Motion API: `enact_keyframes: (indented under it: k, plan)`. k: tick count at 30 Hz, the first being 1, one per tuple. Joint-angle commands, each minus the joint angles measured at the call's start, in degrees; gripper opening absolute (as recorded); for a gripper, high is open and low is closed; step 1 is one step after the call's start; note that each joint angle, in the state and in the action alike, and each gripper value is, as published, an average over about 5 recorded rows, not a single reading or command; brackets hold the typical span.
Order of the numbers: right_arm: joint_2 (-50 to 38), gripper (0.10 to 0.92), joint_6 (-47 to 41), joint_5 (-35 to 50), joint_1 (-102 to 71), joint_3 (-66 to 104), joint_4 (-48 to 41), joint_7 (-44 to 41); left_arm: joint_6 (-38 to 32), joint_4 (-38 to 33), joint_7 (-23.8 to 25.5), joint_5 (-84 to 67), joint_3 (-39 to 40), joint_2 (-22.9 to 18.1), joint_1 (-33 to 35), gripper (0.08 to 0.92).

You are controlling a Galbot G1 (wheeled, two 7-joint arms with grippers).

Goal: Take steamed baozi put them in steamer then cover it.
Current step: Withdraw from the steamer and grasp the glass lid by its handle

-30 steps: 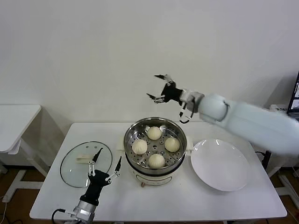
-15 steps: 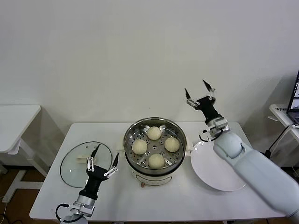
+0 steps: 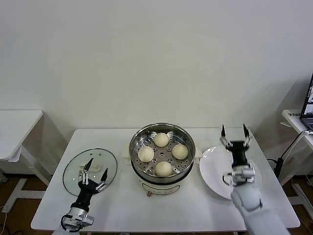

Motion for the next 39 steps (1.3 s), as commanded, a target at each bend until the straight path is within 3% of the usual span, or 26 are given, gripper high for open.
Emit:
enact_keyframes:
  k: [1, 11, 39]
  plan:
    - [7.5, 0.823, 2.8, -4.0, -11.3, 8.2, -0.4, -1.9, 4.6, 10.4, -8.0, 26.6, -4.8, 0.6, -1.5, 0.823]
    - [8.6, 0.823, 2.5, -5.1, -11.4, 7.3, -0.1, -2.4, 6.9, 13.8, -8.9, 35.1, -3.9, 0.7, -6.3, 0.823]
    - [10.6, 0.823, 2.5, -6.2, -11.6, 7.6, -1.0, -2.8, 8.3, 19.7, -6.0, 35.3, -1.0, 0.9, -15.2, 0.823]
